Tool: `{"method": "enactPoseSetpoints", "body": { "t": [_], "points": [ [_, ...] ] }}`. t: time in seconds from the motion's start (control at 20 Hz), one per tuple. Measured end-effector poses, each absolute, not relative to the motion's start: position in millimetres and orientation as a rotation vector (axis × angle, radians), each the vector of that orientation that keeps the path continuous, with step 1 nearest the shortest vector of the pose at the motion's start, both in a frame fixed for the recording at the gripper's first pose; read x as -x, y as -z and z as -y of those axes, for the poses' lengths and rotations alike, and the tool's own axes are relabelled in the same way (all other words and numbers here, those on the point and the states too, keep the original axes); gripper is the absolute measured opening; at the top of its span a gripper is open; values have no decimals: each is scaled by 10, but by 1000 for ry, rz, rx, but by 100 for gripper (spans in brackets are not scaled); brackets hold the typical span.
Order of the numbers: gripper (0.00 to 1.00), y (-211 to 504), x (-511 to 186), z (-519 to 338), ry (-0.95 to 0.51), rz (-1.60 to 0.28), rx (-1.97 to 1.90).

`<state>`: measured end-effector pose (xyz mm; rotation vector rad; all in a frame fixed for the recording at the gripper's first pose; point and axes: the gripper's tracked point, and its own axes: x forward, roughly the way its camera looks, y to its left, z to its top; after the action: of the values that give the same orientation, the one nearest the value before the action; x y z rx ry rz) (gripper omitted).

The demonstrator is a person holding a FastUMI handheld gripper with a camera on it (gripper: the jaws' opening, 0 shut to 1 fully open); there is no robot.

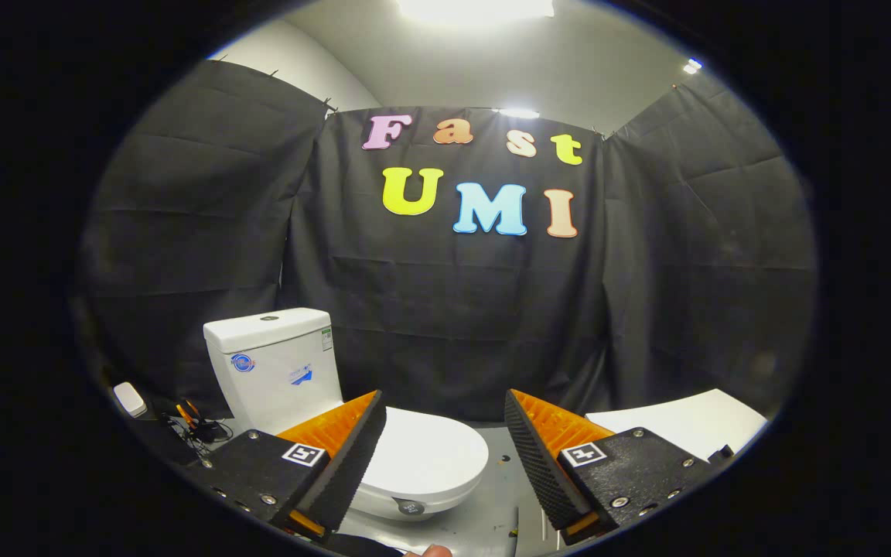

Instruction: Open the toilet lid.

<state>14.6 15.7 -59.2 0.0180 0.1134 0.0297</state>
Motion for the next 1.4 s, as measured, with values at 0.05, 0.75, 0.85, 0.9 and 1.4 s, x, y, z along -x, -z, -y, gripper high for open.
{"method": "enactPoseSetpoints", "body": {
  "t": [0.05,0.75,0.85,0.9,1.4],
  "points": [
    [95,651,-167,-157,-30,-121,-30],
    [95,1475,-340,-157,6,-257,-249],
    [94,1601,-370,-181,6,-277,-289],
    [94,1671,-391,-185,11,-291,-313],
    [96,2613,-523,-433,36,-419,-731]
  ]
}}
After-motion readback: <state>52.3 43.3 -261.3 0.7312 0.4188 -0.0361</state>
